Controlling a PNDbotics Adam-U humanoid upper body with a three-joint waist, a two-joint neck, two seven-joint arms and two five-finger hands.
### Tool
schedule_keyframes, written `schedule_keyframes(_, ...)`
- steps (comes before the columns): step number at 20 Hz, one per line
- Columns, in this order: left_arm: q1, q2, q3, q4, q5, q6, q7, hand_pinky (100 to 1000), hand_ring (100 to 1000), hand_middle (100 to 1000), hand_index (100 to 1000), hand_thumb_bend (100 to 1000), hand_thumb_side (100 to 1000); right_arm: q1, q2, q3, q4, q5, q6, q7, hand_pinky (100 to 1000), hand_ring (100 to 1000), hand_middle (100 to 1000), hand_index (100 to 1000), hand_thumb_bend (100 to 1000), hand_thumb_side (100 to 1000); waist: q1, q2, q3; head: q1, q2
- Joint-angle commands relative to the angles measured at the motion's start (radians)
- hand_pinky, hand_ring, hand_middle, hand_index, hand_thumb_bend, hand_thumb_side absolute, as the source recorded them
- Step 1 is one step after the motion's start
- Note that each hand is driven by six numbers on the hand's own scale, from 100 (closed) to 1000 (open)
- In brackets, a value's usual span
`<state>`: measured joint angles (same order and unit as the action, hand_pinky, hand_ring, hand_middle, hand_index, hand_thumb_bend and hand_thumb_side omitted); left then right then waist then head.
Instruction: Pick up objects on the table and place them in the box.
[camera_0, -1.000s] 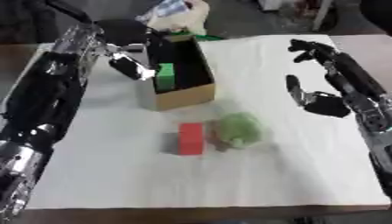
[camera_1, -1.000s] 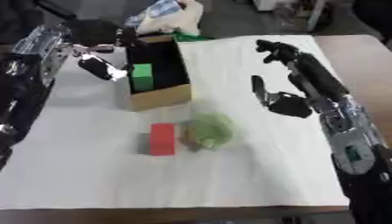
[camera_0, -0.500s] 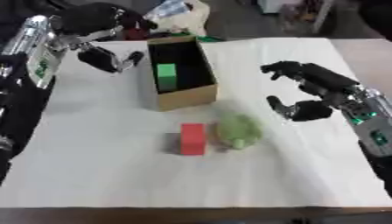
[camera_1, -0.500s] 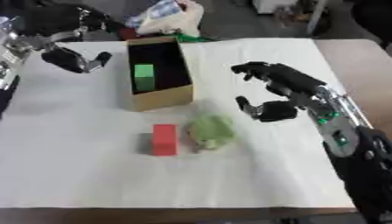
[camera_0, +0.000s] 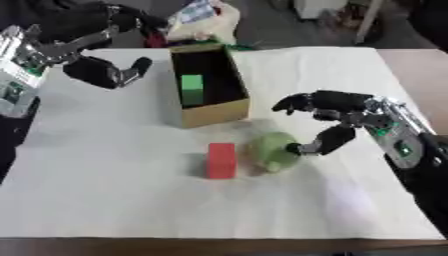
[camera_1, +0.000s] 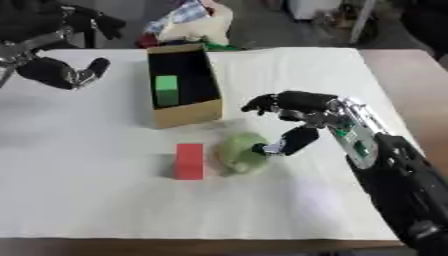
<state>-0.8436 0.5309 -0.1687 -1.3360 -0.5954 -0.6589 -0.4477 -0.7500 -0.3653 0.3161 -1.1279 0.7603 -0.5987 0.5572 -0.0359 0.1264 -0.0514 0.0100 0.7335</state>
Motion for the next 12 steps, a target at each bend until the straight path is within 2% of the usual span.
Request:
schedule_keyframes(1, -0.013, 0.031, 0.011, -0.025, 0.027, -0.068, -0.101, 776, 705, 719, 971, 100, 676, -0.028, 0.005, 0.01, 0.017, 0.019, -0.027, 0.037, 842, 820, 923, 1000, 360, 742, 0.002, -0.02, 0.002, -0.002, -0.008)
schedule_keyframes(7, -0.009, 0.026, 0.011, -0.025, 0.042, -0.064, -0.125, 775, 704, 718, 973, 100, 696, -0.04, 0.04, 0.046, 0.046, 0.046, -0.068, 0.096, 842, 813, 891, 990, 340, 738, 0.003, -0.022, 0.005, -0.006, -0.008)
schedule_keyframes(12, -0.003, 0.025, 0.013, -0.022, 0.045, -0.061, -0.135, 773, 702, 717, 974, 100, 709, -0.036, 0.044, 0.055, 0.049, 0.082, -0.09, 0.116, 830, 780, 733, 887, 254, 677, 0.002, -0.021, 0.005, -0.006, -0.007)
